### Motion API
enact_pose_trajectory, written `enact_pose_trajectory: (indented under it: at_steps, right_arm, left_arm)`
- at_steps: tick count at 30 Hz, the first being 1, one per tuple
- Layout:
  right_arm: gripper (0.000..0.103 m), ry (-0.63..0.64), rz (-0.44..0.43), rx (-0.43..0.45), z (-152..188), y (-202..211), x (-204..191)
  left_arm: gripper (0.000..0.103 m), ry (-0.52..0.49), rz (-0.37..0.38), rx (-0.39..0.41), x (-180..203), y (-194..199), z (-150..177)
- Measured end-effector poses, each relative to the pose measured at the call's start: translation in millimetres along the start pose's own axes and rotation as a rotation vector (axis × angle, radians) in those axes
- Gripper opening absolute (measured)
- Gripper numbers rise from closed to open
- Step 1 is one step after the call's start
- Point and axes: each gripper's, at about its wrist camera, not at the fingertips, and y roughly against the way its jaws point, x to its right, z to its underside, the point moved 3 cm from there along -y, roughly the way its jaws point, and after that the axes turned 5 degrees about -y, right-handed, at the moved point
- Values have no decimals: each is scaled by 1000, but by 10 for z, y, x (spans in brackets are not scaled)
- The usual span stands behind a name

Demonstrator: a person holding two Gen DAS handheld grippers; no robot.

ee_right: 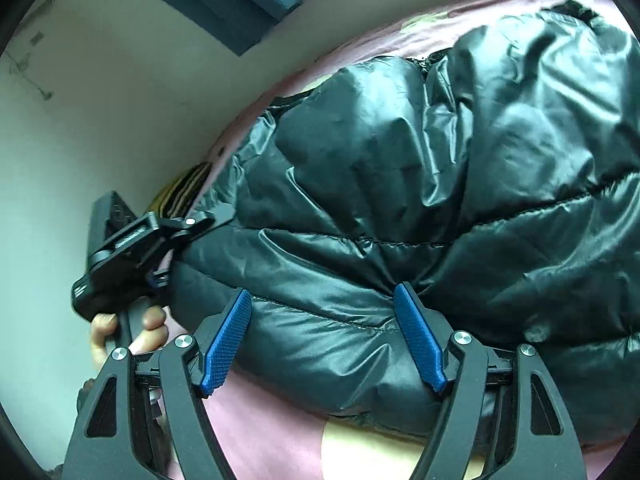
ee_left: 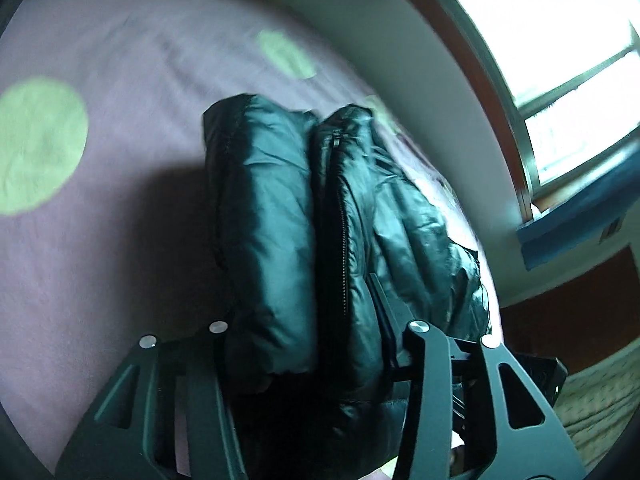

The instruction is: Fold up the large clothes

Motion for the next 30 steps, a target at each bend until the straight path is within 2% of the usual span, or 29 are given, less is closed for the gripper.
enact_pose_trajectory:
  at_steps: [5, 8, 12, 18, 22, 26, 30]
  right_arm:
    - [73, -40, -42, -7, -31, 23, 76]
    - [73, -56, -66, -3, -29, 46, 99]
    - [73, -94, -114, -3, -44, 82, 166]
    - [73, -137, -170, -10, -97, 165, 347]
    - [72, -155, -182, -23, -112, 253, 405]
    - [72, -162, -172, -13, -132, 390, 448]
    - [73, -146, -154, 25, -176, 702, 513]
  left_arm:
    - [40, -92, 32, 47, 447, 145, -76]
    - [40, -183, 22, 63, 792, 183, -86]
    - [40, -315, -11, 63, 1251, 124, -69]
    - [40, -429, -73, 52, 1669, 4, -26]
    - [40, -548, -139, 57, 1941, -45, 86]
    - [40, -583, -163, 58, 2086, -76, 129]
    - [40, -619, -197, 57, 2206, -135, 168]
